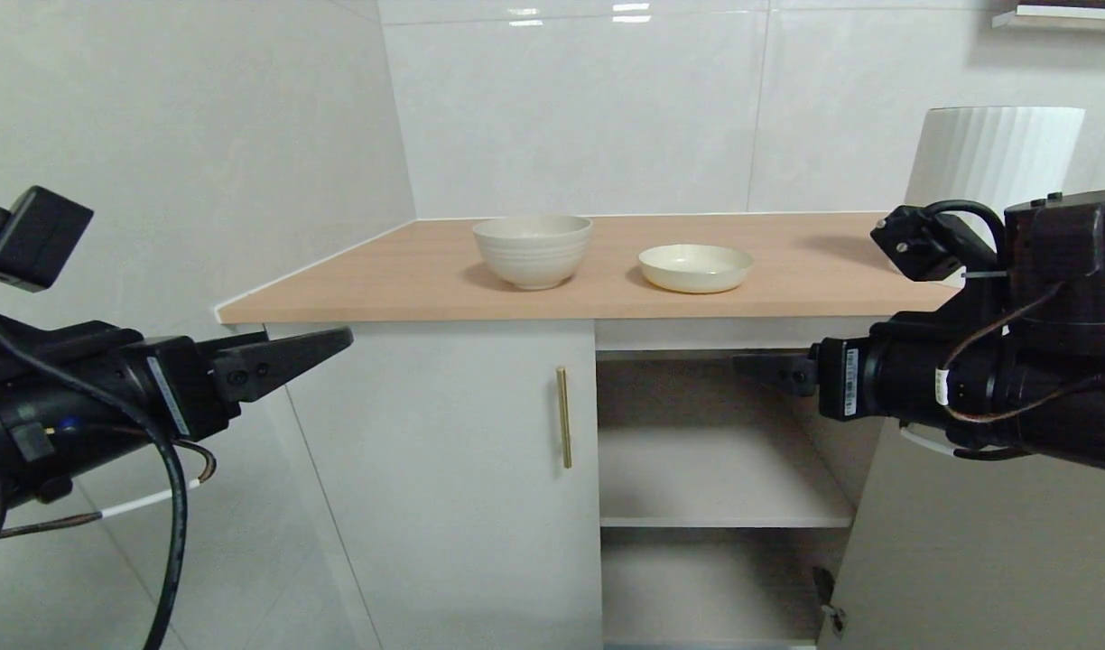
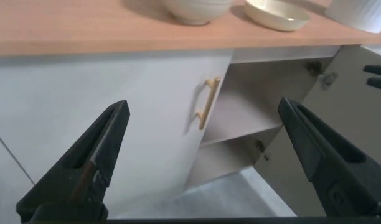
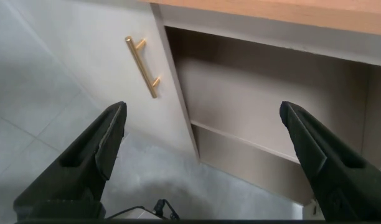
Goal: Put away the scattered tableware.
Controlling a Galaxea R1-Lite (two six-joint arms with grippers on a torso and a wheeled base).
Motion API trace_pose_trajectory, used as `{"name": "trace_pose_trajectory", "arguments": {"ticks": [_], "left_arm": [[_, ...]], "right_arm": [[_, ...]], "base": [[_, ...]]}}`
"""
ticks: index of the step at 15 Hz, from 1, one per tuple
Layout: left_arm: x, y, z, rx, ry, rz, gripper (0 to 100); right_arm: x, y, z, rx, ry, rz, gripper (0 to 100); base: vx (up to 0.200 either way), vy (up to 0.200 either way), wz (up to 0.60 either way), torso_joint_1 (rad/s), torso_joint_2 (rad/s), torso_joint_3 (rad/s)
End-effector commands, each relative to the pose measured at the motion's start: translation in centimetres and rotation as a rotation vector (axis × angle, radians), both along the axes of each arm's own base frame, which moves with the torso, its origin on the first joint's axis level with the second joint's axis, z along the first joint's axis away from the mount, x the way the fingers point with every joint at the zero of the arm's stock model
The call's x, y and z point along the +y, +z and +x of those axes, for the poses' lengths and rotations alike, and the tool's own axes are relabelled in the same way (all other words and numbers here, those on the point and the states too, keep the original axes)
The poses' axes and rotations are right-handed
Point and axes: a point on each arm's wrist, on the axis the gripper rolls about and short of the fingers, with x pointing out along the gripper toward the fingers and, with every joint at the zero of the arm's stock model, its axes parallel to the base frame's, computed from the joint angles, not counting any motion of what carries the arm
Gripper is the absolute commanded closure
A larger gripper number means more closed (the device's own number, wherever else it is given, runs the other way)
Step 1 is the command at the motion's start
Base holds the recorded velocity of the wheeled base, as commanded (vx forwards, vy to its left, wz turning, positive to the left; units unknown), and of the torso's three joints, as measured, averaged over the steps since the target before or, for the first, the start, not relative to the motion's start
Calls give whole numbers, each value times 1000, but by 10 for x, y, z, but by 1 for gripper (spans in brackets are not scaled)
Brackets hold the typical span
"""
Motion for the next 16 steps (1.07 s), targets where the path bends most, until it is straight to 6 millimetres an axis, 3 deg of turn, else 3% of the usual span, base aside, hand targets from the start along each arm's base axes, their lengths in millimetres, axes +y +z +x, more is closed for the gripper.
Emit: {"name": "trace_pose_trajectory", "arguments": {"ticks": [1, 4, 7, 12, 16], "left_arm": [[0, -1, 0, 4, -2, 0, 0], [0, 2, 0, -1, 1, -1, 0], [0, 2, 0, 2, 3, -2, 0], [1, 4, -3, -9, 2, -11, 0], [0, 3, -2, -2, 3, -11, 0]], "right_arm": [[0, 1, -1, -3, 1, 2, 0], [-1, 1, -1, -4, 1, 3, 0], [-3, 7, -5, -18, 7, 19, 0], [-13, 24, -27, 32, 99, 117, 0], [-14, 22, -28, 35, 113, 112, 0]], "base": [[0, 0, 0, 0, 0, 0], [0, 0, 0, 0, 0, 0], [200, 0, 0, -2, 2, 2], [0, 0, 0, 0, 0, 0], [0, 0, 0, 0, 0, 0]]}}
